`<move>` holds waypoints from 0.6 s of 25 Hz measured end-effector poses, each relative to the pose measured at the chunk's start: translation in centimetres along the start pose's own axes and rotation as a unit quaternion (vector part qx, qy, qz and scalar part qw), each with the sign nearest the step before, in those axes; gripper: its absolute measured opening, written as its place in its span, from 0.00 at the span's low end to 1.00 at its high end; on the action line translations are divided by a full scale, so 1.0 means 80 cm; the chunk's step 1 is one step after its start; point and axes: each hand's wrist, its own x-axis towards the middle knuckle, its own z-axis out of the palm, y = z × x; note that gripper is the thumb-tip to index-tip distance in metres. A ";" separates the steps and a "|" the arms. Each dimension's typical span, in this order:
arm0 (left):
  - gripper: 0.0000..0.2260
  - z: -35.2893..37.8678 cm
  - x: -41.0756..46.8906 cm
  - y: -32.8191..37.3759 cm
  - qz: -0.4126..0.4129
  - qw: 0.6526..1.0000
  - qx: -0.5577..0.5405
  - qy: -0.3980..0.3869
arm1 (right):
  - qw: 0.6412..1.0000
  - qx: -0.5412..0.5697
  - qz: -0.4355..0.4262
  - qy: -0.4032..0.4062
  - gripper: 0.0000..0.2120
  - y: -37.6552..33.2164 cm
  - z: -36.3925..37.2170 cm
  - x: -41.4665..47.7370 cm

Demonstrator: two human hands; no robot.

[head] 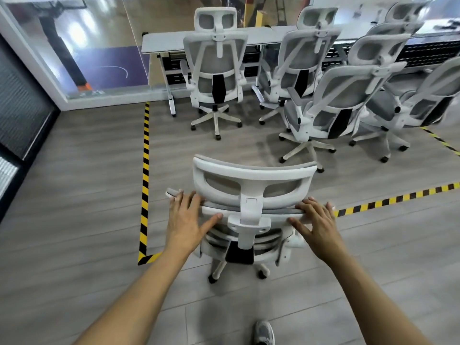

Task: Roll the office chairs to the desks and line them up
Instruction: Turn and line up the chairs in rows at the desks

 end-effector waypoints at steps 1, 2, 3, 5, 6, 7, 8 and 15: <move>0.30 0.010 0.011 0.009 -0.002 1.000 0.003 0.012 | 1.000 0.009 -0.010 -0.004 0.31 0.014 -0.003 0.016; 0.29 0.019 0.022 0.016 -0.011 1.000 -0.001 0.024 | 1.000 0.015 -0.020 -0.008 0.31 0.029 -0.004 0.034; 0.29 0.027 0.034 0.024 -0.023 0.999 -0.009 0.033 | 0.999 0.019 -0.026 -0.013 0.32 0.043 -0.006 0.056; 0.28 0.041 0.062 0.039 -0.048 0.998 -0.014 0.037 | 0.999 0.023 -0.034 -0.025 0.34 0.067 -0.009 0.102; 0.27 0.046 0.076 0.046 -0.057 0.998 -0.006 0.034 | 0.999 0.023 -0.037 -0.032 0.35 0.077 -0.009 0.124; 0.26 0.051 0.090 0.053 -0.059 0.998 0.007 0.031 | 0.998 0.020 -0.040 -0.037 0.35 0.086 -0.008 0.144; 0.25 0.058 0.105 0.059 -0.055 0.998 0.024 0.031 | 0.998 0.015 -0.043 -0.040 0.36 0.095 -0.007 0.163; 0.23 0.107 0.255 0.057 -0.075 0.996 -0.024 0.044 | 0.998 0.044 -0.038 -0.028 0.29 0.133 0.015 0.319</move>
